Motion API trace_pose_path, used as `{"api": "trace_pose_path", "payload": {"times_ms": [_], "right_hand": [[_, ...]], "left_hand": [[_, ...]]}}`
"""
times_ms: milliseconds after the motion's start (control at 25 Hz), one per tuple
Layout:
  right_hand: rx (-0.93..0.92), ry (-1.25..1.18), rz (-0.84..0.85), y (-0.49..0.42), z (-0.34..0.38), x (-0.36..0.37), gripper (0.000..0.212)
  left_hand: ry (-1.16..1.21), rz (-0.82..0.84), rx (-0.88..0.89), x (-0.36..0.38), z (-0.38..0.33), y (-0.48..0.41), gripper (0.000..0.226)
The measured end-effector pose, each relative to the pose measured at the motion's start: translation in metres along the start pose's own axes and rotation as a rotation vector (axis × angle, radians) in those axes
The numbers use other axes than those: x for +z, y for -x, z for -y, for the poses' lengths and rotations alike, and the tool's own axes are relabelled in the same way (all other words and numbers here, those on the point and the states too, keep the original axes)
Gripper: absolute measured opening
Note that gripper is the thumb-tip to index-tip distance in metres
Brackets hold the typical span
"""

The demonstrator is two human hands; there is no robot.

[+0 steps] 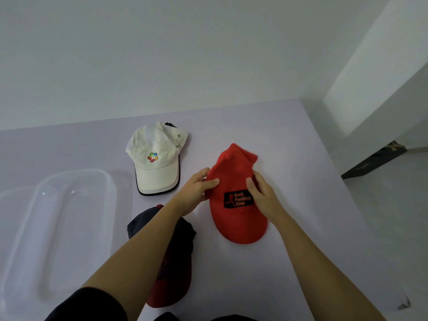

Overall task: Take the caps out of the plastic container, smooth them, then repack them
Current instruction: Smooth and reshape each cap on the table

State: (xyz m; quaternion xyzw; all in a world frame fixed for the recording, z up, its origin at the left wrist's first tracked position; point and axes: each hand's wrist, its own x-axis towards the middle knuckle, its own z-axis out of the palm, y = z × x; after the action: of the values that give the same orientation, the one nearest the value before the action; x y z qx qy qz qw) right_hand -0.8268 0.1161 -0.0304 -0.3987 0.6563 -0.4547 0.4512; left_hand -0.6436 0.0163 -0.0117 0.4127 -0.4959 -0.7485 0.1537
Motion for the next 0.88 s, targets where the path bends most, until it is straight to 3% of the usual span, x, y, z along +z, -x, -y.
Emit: {"api": "trace_pose_path", "payload": {"times_ms": [160, 320, 480, 600, 760, 880], "right_hand": [[-0.015, -0.055, 0.072, 0.003, 0.016, -0.002, 0.020], [0.073, -0.085, 0.184, 0.008, 0.017, -0.005, 0.013], [0.154, -0.216, 0.243, 0.007, 0.018, -0.010, 0.038], [0.205, -0.290, 0.294, 0.008, 0.016, -0.014, 0.043], [0.204, -0.078, 0.178, 0.008, 0.009, -0.010, 0.034], [0.233, -0.138, 0.076, 0.002, 0.001, -0.002, 0.032]], "left_hand": [[-0.073, -0.031, -0.004, 0.000, -0.010, 0.005, 0.030], [-0.176, 0.079, -0.057, -0.002, -0.021, 0.011, 0.030], [-0.206, 0.131, -0.075, 0.003, -0.021, 0.013, 0.033], [-0.311, 0.038, -0.028, -0.002, -0.023, 0.009, 0.046], [-0.545, -0.063, 0.002, 0.001, -0.019, 0.000, 0.051], [-0.367, -0.080, -0.051, 0.012, -0.010, -0.001, 0.044]]}}
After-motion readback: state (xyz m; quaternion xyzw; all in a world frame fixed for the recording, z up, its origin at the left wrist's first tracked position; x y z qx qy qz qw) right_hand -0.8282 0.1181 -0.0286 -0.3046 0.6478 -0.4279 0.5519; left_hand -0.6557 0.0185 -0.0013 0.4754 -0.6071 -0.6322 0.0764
